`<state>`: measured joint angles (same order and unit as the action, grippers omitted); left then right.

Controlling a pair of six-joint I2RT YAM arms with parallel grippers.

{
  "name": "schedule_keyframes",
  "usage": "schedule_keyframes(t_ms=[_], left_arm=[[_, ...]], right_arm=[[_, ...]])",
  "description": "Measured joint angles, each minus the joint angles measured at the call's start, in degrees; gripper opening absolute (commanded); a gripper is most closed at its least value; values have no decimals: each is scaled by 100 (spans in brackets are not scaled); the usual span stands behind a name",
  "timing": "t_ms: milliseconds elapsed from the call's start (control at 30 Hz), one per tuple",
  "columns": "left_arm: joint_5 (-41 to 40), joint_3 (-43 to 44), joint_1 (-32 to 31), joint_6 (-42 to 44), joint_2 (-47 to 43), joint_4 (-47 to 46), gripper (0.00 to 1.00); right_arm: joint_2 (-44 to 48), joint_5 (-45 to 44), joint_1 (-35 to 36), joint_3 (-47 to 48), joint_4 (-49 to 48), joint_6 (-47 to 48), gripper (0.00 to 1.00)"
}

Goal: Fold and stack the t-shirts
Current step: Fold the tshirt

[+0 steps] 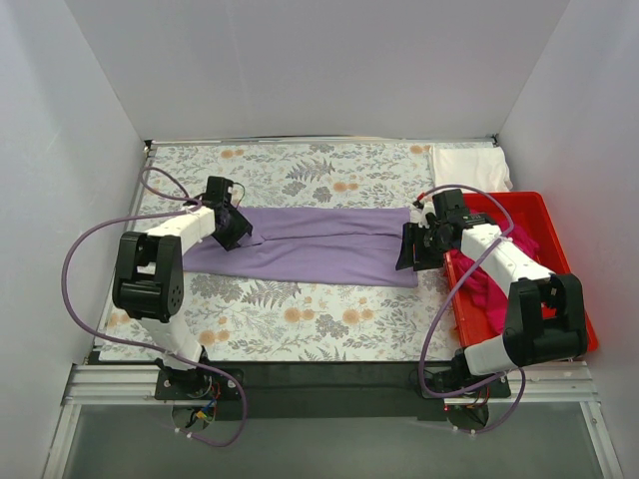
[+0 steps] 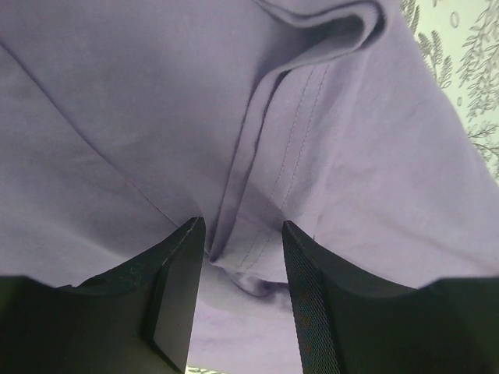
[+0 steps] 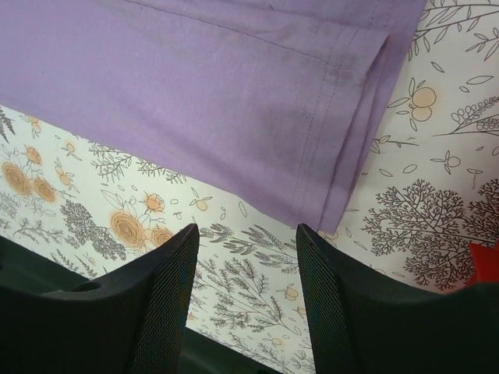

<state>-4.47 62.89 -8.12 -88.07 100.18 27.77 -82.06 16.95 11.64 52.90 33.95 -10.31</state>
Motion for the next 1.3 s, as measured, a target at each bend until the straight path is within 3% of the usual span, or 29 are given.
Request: schedule_keyframes(t_ms=[133,300,533,833,1300], left_arm=[[-24,0,-109,42,153,2,38],[-94,20,-177,87,173,9,17],[-114,278,-234,164,173,72,2],[-140,739,-498,356,221,107,1],[-264,1449,-957,957,1115,201,3]], right_arm=[[0,15,0,-20,-9,2,50],[0,15,0,-22,-39,2,50],[0,15,0,-24,-76,2,50],[0,17,0,-28,-98,4,50],[-2,87,0,-142,-114,22,50]])
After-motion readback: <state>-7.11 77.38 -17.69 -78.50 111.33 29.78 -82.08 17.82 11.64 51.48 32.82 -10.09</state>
